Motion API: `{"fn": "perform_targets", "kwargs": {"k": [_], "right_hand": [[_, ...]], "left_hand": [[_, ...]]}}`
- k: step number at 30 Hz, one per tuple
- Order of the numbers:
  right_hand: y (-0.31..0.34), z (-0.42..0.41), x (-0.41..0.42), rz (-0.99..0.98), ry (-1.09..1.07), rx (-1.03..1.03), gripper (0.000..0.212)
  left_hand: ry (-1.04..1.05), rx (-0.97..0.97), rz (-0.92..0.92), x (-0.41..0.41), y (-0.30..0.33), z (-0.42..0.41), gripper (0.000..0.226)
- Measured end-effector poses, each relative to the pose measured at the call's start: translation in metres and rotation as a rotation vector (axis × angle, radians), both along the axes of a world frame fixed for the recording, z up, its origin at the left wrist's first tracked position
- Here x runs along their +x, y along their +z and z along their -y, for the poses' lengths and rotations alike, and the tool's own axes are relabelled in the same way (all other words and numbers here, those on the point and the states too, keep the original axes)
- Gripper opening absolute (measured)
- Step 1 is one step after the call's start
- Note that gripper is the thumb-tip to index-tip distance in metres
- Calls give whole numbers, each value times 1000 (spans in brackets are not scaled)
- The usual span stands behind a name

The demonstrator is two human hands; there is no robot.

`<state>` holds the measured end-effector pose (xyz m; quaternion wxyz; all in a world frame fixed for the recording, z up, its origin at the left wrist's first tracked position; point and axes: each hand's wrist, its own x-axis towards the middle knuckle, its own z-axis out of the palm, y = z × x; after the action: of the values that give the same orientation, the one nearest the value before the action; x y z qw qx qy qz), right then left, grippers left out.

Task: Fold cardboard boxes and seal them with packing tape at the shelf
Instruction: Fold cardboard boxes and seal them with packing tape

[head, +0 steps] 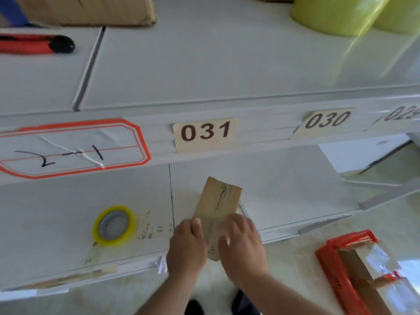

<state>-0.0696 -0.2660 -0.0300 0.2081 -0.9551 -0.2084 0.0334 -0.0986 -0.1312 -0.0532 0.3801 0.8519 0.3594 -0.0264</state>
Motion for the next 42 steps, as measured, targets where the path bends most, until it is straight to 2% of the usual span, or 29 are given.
{"fn": "perform_targets", "kwargs": {"k": [1,3,5,7,11,16,19,22,24,25,27,30,32,34,36,37,40,42], "right_hand": [[-7,0,-4,45,176,-24,25],[-25,5,-8,49,417,-121,50],[-38,12,-2,90,476,-230,60],[-35,8,11,93,431,-288,58],[-21,-8,68,-112,356,-349,71],[-27,-14,99,-64,347,-415,80],[-25,-19,101,-145,216,-369,86],[-17,-25,116,-274,61,-248,82],[-4,-26,125,-344,37,-174,60],[5,-27,126,-347,39,-160,45],[23,-25,122,-279,50,-105,31],[43,-23,95,38,95,32,41],[39,-21,64,264,164,67,43],[22,-19,36,362,246,60,49],[5,-14,14,422,339,42,50],[0,-13,6,452,381,58,47],[-8,-14,-12,528,444,100,34],[-8,-13,-18,519,427,135,35]], "left_hand": [[3,-11,-18,2,-2,-2,57],[11,-35,-51,5,-12,-7,54],[-36,-6,-64,6,-15,-7,52],[-44,20,-36,5,-17,-5,52],[-48,31,-31,4,-21,-7,50],[-60,53,-94,9,-25,-12,51],[-96,73,-137,7,-20,-10,59],[-67,128,-236,-1,-15,-14,76],[12,10,-206,-7,-22,-16,85],[81,-82,-161,-8,-23,-15,82],[177,-198,-19,-9,-26,-12,66],[204,-287,62,-9,-33,-9,32],[242,-454,89,-9,-42,-11,7],[307,-533,49,-9,-45,-17,18],[342,-480,66,-11,-28,-21,23],[363,-443,105,-12,-18,-25,25],[466,-523,276,-9,22,-29,32],[280,-428,227,-2,28,-28,46]]}}
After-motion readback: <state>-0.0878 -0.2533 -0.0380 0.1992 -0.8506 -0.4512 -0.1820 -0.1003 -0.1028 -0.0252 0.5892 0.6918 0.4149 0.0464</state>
